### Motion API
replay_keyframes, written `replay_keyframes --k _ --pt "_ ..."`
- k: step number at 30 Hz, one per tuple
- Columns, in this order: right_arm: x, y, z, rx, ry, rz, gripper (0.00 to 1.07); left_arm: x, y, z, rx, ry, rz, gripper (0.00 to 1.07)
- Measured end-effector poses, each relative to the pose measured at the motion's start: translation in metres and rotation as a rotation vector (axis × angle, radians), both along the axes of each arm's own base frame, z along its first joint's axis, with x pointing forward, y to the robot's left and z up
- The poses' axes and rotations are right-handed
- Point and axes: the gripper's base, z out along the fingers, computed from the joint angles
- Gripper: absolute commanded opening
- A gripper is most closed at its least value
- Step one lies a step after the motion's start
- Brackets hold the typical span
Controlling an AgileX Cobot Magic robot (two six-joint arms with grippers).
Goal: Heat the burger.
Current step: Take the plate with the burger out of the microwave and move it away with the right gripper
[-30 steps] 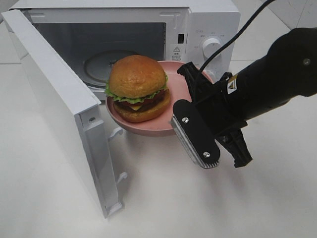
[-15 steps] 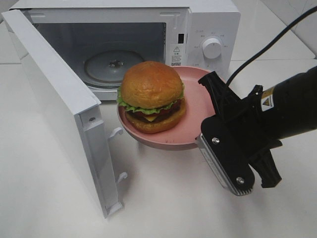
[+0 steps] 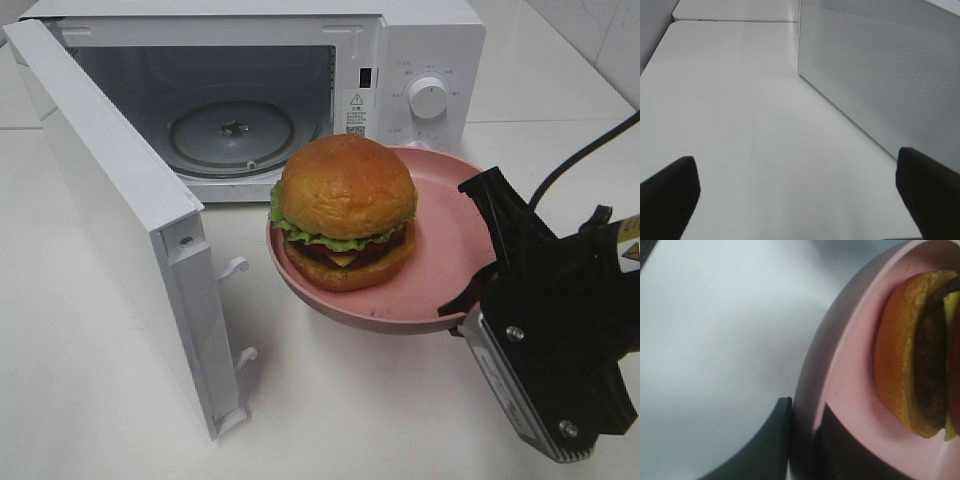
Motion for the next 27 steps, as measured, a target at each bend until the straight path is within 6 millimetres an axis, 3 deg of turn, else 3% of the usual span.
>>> replay_keyframes --k 12,27 --pt "-0.019 -0.019 0.013 -0.014 -0.001 -0.052 0.01 0.0 0.0 0.0 0.0 0.0 0.0 1.0" --pt "-0.036 -0.05 0.028 0.006 0.04 -0.341 0.02 0.0 0.0 0.0 0.0 0.0 0.0 1.0"
